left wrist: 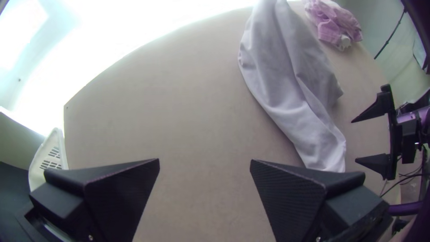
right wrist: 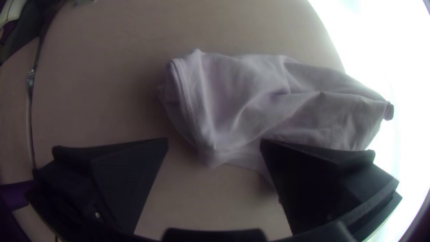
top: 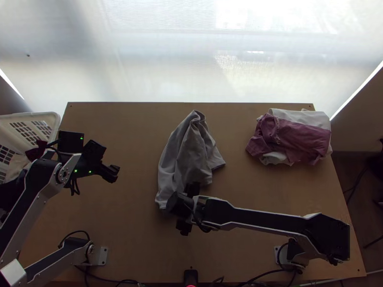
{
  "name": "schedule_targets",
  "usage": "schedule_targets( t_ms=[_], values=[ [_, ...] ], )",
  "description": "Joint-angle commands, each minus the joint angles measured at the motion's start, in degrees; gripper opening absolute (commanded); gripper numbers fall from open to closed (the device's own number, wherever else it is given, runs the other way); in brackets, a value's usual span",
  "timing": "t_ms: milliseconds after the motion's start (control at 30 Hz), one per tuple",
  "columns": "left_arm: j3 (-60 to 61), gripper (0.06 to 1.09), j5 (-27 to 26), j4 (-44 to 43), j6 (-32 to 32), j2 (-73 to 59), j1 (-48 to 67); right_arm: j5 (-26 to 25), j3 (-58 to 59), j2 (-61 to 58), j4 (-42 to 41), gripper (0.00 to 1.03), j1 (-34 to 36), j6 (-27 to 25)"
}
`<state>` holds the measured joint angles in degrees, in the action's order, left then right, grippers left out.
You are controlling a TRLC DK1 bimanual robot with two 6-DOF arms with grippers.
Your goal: Fold the t-shirt
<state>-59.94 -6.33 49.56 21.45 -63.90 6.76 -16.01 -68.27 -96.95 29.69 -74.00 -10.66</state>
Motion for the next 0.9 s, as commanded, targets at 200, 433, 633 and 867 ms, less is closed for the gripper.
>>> schedule_targets(
  t_ms=[200,433,633,867],
  values=[
    [3.8,1.04,1.0,-0.3,-1.7,4.5,0.4,0.3,-0.9,-5.2,-5.2,0.85,-1.1,1.0],
    [4.4,1.04,1.1,-0.3,-0.9,5.0,-0.3,0.3,1.2,-4.6,-8.5,0.38,-0.6,-2.0],
    [5.5,1.04,1.2,-0.3,-0.3,5.8,-0.6,0.4,3.9,-4.1,-10.5,0.05,-0.6,-4.5],
    [6.2,1.04,1.3,-0.6,1.0,6.3,-1.8,0.7,5.5,-4.7,-11.4,0.02,-0.6,-4.8]
  ],
)
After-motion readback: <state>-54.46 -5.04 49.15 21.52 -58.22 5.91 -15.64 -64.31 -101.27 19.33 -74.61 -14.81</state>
